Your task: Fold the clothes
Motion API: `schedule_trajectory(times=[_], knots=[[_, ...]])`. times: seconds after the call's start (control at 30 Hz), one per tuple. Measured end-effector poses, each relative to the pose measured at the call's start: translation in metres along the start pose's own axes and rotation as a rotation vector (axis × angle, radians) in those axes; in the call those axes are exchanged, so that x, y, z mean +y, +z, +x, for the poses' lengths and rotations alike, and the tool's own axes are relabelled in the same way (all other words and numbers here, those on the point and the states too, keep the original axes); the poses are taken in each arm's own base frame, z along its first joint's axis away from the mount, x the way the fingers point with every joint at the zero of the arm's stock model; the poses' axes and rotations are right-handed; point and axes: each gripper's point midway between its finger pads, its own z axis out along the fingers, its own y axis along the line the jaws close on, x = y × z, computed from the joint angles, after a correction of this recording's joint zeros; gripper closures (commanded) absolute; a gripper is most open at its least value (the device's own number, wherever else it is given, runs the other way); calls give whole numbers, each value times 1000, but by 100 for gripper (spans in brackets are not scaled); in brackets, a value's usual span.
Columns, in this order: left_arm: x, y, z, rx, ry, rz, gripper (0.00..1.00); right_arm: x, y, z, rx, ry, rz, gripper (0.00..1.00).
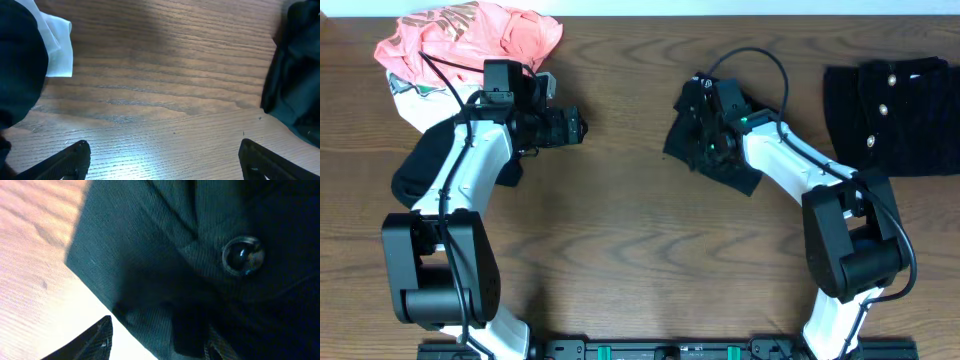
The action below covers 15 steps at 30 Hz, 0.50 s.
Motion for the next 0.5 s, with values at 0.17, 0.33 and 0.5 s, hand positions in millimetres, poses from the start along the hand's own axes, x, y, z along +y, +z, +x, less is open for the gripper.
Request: schedule_trajectory(times=[0.17, 0.33, 0.5], knots=[[0, 0, 0, 1, 0, 0, 5, -15, -3, 16, 56, -7, 73, 37], [0, 0, 0, 2, 0, 0, 5, -58, -9, 14, 45, -15, 235, 37], [0, 0, 0, 2, 0, 0, 5, -119, -20, -20, -88, -19, 375, 37]])
